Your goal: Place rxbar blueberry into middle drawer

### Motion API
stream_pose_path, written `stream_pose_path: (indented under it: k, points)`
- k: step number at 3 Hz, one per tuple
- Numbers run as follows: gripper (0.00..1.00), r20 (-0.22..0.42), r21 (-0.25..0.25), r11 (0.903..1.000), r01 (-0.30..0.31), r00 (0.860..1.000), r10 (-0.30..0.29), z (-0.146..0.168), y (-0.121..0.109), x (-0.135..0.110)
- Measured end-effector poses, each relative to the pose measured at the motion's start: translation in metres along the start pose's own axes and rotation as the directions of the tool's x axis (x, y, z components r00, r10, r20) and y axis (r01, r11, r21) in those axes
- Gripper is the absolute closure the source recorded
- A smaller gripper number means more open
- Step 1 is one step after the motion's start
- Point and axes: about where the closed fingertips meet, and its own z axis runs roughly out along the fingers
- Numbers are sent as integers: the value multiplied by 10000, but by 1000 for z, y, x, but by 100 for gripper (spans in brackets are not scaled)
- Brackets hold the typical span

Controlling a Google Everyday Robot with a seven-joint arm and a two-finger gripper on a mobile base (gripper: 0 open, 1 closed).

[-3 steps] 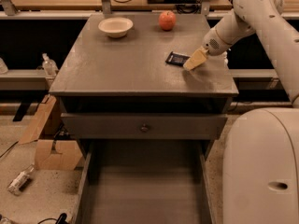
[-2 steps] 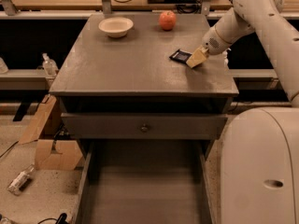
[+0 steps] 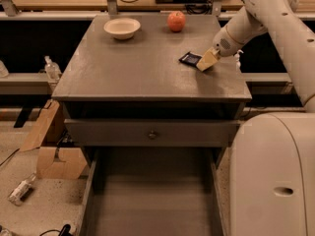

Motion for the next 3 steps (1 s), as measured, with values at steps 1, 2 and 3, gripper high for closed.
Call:
stream_pose_path:
  k: [1, 2, 3]
  points:
    - [100, -179, 155, 9993, 354, 9992, -351, -2, 8, -14]
    - [100, -161, 616, 9920, 1099, 9939, -1091, -22, 32, -38]
    - [100, 325, 1362, 9753, 1741, 9831, -1800, -68, 67, -51]
